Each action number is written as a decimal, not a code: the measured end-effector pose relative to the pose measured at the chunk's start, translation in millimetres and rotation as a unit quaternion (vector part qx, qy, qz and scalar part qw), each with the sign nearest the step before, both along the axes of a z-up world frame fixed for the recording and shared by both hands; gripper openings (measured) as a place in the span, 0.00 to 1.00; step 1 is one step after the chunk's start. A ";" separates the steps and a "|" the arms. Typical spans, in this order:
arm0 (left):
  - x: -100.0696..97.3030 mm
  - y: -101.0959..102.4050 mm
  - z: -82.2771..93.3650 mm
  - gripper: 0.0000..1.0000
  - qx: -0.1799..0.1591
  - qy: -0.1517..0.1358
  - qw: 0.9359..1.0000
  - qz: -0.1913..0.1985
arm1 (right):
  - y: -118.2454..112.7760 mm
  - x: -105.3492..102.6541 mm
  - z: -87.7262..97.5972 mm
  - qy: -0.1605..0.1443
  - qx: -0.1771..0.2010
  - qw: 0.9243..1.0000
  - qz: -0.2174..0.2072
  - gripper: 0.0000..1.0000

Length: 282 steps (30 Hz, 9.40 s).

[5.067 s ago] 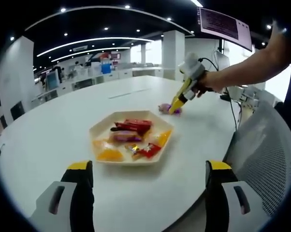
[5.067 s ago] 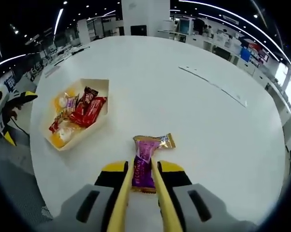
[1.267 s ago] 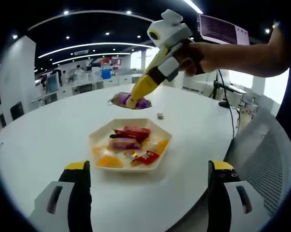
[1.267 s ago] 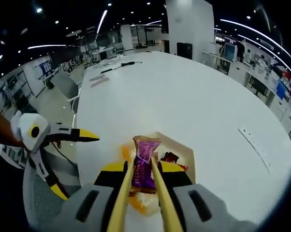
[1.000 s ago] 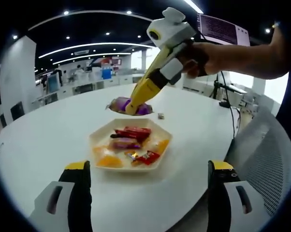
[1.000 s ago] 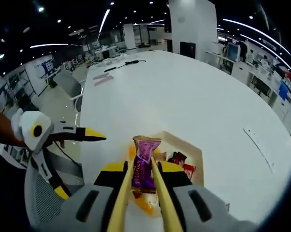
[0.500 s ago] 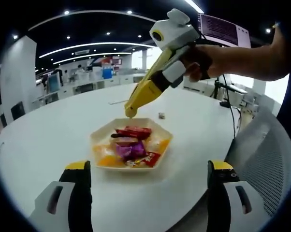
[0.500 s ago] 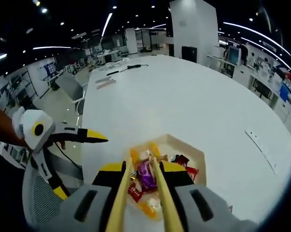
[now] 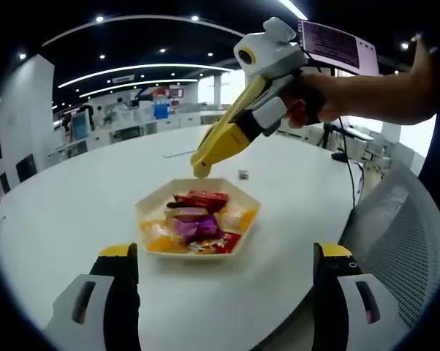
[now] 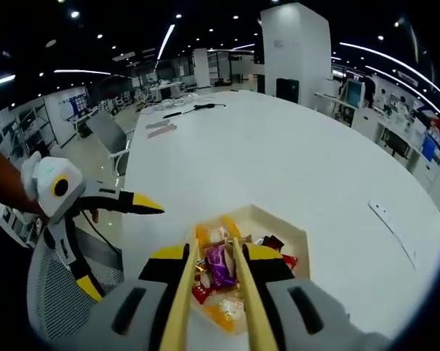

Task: Place the target food into the container with the food tongs after gripping and lifting it, then release it inside without dropping or visibly crushing the food.

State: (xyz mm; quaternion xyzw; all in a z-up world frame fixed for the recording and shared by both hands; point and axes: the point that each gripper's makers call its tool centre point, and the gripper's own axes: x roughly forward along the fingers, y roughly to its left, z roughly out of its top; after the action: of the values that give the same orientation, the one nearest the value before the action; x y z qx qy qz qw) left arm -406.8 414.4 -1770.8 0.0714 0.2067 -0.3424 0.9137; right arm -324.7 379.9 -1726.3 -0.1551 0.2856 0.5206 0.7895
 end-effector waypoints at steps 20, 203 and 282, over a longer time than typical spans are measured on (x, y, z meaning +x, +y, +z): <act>-2.0 -2.0 -4.2 0.96 0.008 0.006 1.000 -0.009 | -37.3 2.7 -1.3 -0.012 0.025 0.999 -0.030 0.28; 1.1 -2.6 6.4 1.00 -0.026 0.001 1.000 0.004 | -215.5 118.4 -23.8 0.023 -0.130 0.982 -0.132 0.22; 5.5 5.5 10.3 0.99 -0.024 -0.016 0.999 0.021 | -27.5 78.3 6.0 0.011 -0.088 0.996 -0.019 0.24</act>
State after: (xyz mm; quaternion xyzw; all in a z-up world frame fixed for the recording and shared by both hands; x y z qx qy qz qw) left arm -401.3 419.9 -1760.6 0.0510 0.1855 -0.3272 0.9252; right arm -246.4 352.4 -1720.4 -0.2130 0.3423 0.4801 0.7791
